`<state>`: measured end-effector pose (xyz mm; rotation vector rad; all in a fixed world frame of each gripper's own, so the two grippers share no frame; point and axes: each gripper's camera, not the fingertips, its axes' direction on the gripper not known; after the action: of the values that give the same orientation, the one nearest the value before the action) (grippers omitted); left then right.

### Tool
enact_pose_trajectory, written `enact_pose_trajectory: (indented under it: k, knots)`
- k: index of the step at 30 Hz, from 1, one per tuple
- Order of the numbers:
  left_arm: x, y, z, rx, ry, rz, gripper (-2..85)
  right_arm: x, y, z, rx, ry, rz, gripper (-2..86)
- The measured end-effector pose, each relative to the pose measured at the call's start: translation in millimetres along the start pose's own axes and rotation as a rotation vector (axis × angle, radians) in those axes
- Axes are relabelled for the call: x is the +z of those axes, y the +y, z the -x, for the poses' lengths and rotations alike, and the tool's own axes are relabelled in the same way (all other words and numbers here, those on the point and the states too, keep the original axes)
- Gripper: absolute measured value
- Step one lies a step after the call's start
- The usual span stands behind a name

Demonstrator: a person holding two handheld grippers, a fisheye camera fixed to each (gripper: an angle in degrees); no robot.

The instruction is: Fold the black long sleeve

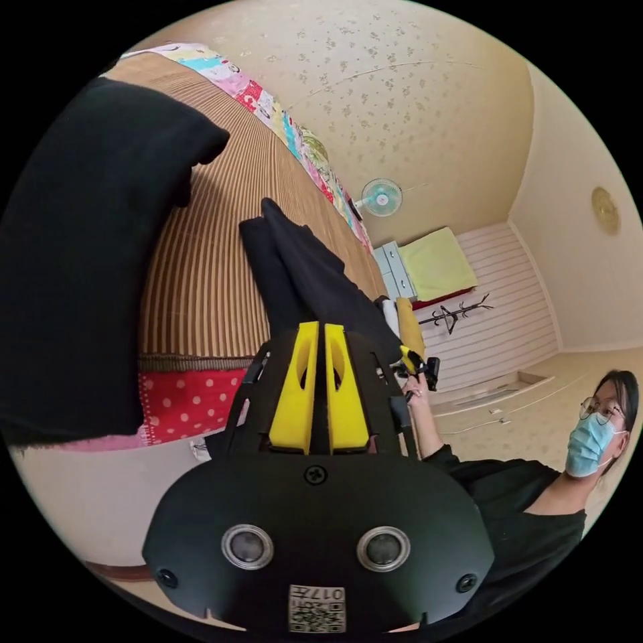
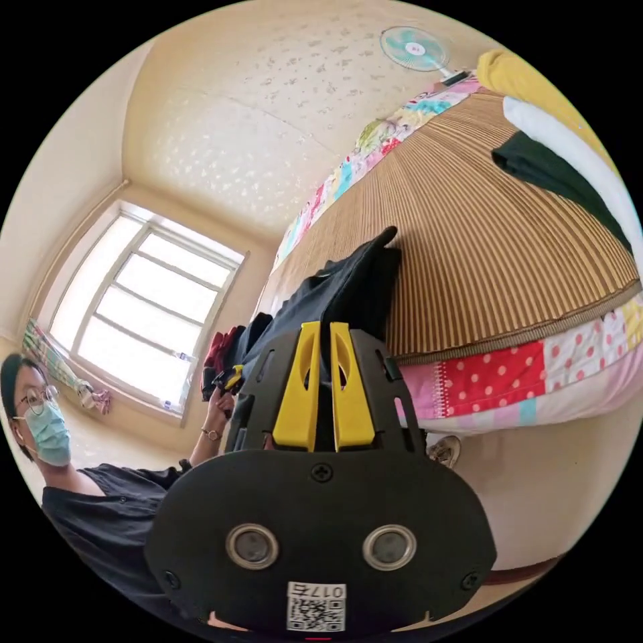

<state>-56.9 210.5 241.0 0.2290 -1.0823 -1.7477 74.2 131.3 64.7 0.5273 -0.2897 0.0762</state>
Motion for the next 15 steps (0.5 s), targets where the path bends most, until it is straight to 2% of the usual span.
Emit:
enact_pose_trajectory:
  k: [4, 6, 8, 11, 13, 15]
  knots:
    - [6, 43, 35, -0.175, 0.148, -0.082, 7.8, 27, 11, 21, 0.025, 0.261, 0.096, 4.0]
    - [7, 63, 56, -0.293, 0.214, -0.129, 16.8, 33, 21, 48, -0.045, 0.357, 0.07, 4.8]
    - [13, 73, 70, -0.353, 0.229, -0.124, 20.1, 39, 27, 88, -0.113, 0.474, 0.013, 6.4]
    - [32, 75, 85, -0.403, 0.3, -0.088, 19.8, 56, 20, 135, -0.215, 0.475, 0.005, 7.4]
    - [38, 70, 86, -0.397, 0.425, -0.122, 13.9, 74, 8, 156, -0.255, 0.447, 0.048, 7.8]
    - [37, 65, 81, -0.409, 0.421, -0.134, 9.7, 93, -6, 173, -0.281, 0.392, 0.098, 8.5]
